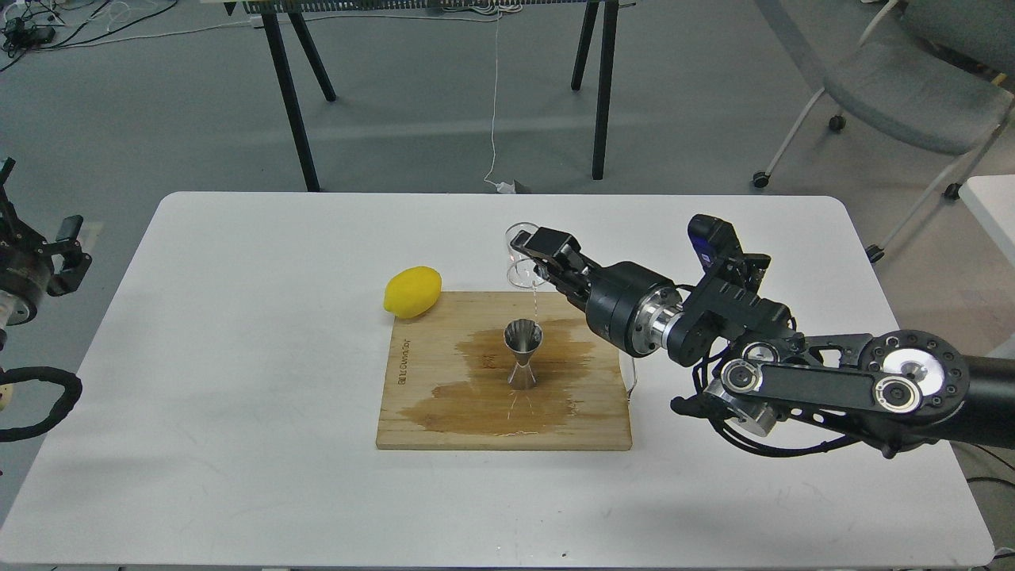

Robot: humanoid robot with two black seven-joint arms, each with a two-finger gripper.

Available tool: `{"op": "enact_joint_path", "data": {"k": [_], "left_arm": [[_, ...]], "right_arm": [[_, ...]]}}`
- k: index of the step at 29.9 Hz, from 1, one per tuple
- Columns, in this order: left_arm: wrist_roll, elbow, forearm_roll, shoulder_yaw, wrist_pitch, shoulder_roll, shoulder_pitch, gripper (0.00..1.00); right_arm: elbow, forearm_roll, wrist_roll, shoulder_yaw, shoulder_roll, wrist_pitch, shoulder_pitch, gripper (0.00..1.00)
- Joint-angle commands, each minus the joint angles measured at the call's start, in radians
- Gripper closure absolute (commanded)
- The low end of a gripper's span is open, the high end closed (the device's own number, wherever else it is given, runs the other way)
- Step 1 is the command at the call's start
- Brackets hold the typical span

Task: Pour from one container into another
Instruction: 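Tilt the clear glass with the right gripper to pour into the jigger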

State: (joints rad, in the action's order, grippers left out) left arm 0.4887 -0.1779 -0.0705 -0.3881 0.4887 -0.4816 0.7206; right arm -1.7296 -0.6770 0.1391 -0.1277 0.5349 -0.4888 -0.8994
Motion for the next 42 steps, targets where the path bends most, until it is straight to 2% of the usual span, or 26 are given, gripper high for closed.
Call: {"op": "enact_joint_path", "data": {"k": [1, 8, 21, 27, 42], "left_arm": [[0.000, 0.000, 0.000, 0.000, 0.000, 0.001, -0.001, 0.00], [0.000, 0.000, 0.000, 0.000, 0.000, 0.000, -0.001, 0.00], [0.000, 0.000, 0.000, -0.002, 0.000, 0.001, -0.001, 0.00], [0.000, 0.000, 0.000, -0.002, 0.000, 0.000, -0.001, 0.00], [0.000, 0.000, 0.000, -0.002, 0.000, 0.000, -0.015, 0.00]], "right_arm": [[0.001, -0.012, -0.021, 0.008, 0.005, 0.000, 0.002, 0.62], [0.001, -0.036, -0.032, 0.020, 0.003, 0.000, 0.004, 0.62], [0.007, -0.038, -0.093, 0.023, -0.010, 0.000, 0.010, 0.62], [0.010, -0.039, -0.102, 0.023, -0.027, 0.000, 0.010, 0.62], [0.010, -0.084, -0.176, 0.065, -0.026, 0.000, 0.004, 0.62]]}}
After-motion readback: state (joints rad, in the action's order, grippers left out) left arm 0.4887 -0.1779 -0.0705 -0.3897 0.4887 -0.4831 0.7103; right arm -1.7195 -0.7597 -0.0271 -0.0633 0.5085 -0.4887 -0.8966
